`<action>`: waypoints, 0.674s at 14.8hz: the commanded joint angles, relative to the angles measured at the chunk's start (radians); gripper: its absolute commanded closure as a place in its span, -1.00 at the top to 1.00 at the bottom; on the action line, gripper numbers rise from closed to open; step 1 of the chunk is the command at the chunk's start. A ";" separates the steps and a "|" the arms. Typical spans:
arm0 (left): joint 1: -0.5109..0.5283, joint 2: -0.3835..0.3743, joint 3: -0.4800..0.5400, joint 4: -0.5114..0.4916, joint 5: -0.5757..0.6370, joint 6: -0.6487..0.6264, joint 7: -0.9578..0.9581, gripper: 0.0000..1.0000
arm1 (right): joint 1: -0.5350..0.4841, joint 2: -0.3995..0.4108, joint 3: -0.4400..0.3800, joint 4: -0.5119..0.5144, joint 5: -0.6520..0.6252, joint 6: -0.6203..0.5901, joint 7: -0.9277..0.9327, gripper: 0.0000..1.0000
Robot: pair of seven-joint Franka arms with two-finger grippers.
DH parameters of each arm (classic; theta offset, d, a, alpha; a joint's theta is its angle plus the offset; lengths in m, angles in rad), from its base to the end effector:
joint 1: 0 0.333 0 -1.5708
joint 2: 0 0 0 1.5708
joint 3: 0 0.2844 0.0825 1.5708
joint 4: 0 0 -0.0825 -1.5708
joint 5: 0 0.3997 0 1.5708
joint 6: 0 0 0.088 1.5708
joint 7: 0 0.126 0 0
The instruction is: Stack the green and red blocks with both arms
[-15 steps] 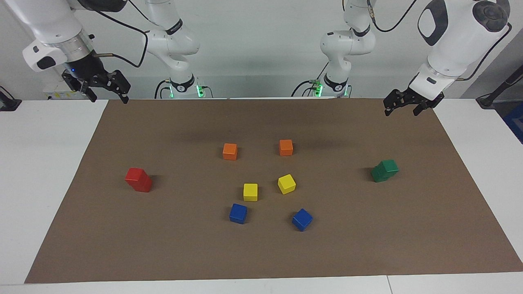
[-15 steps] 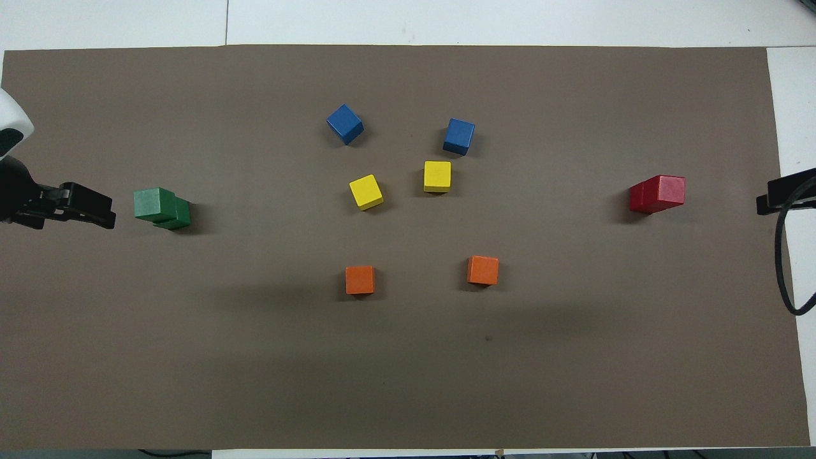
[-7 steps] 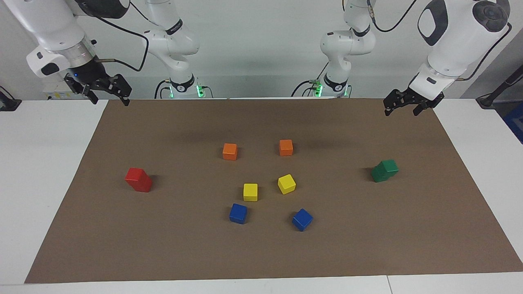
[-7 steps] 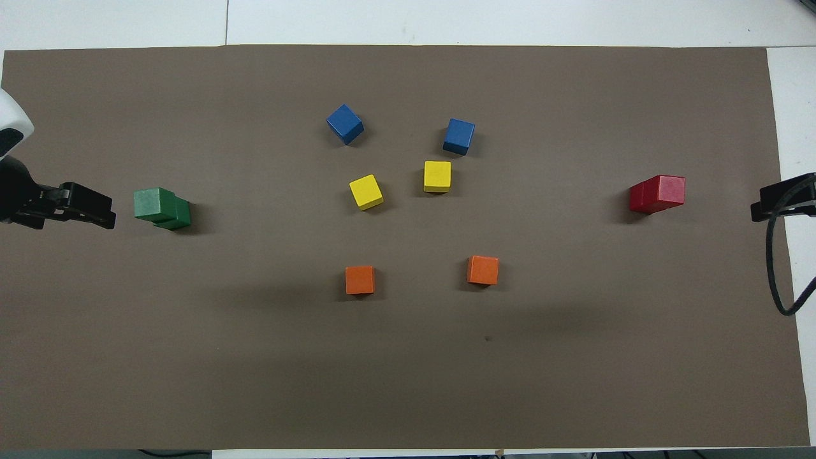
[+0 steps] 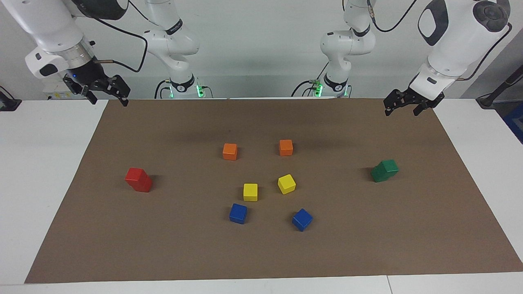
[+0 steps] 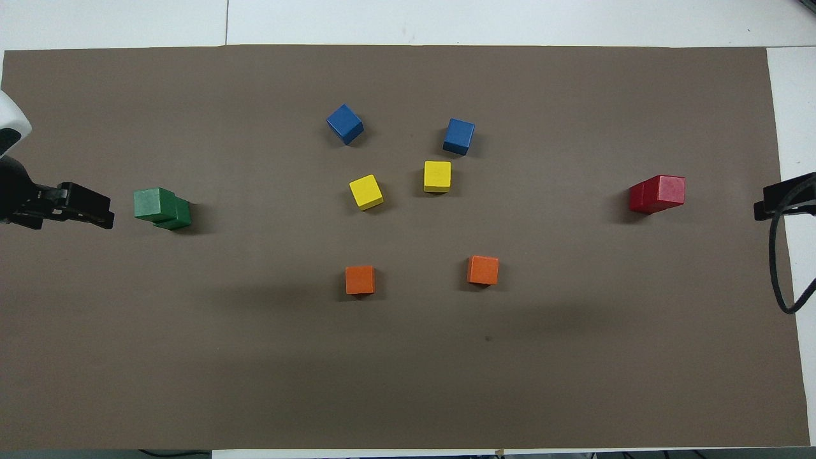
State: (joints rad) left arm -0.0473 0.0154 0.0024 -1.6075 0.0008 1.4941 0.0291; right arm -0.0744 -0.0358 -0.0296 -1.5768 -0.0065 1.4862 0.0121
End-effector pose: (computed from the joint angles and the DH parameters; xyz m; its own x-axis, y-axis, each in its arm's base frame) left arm 0.5608 -0.0251 0.5414 0.9890 -0.0735 -0.1284 -0.0737 -0.9973 0.0029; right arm 0.5472 -0.0582 0.5839 0.9917 -0.1162 -0.0547 -0.1160 -0.9932 0.0061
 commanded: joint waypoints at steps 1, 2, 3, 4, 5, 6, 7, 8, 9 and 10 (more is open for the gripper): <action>-0.005 -0.025 0.007 -0.025 0.016 -0.002 0.000 1.00 | -0.027 -0.029 0.022 -0.039 -0.024 0.051 -0.014 1.00; -0.005 -0.025 0.007 -0.025 0.016 -0.003 0.000 1.00 | -0.027 -0.029 0.022 -0.039 -0.024 0.051 -0.014 1.00; -0.005 -0.025 0.007 -0.025 0.016 -0.003 0.000 1.00 | -0.027 -0.029 0.022 -0.039 -0.024 0.051 -0.014 1.00; -0.005 -0.025 0.007 -0.025 0.016 -0.002 0.000 1.00 | -0.027 -0.029 0.022 -0.039 -0.024 0.051 -0.014 1.00; -0.005 -0.025 0.007 -0.025 0.016 -0.002 0.000 1.00 | -0.027 -0.029 0.022 -0.039 -0.024 0.049 -0.011 1.00; -0.005 -0.025 0.007 -0.025 0.016 -0.003 0.000 1.00 | -0.027 -0.029 0.022 -0.039 -0.024 0.049 -0.014 1.00; -0.005 -0.025 0.007 -0.025 0.016 -0.002 0.000 1.00 | -0.027 -0.029 0.022 -0.039 -0.024 0.045 -0.014 1.00; -0.005 -0.025 0.007 -0.025 0.016 -0.002 0.000 1.00 | -0.027 -0.030 0.022 -0.039 -0.024 0.045 -0.014 1.00; -0.005 -0.025 0.007 -0.025 0.016 -0.002 0.000 1.00 | -0.027 -0.029 0.022 -0.037 -0.024 0.045 -0.014 1.00; -0.003 -0.025 0.007 -0.023 0.016 -0.002 0.000 1.00 | -0.027 -0.030 0.022 -0.037 -0.024 0.043 -0.014 1.00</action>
State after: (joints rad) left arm -0.0471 0.0153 0.0046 -1.6075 0.0009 1.4941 0.0291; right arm -0.0745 -0.0374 -0.0296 -1.5794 -0.0213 1.5128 0.0121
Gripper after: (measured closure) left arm 0.000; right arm 0.000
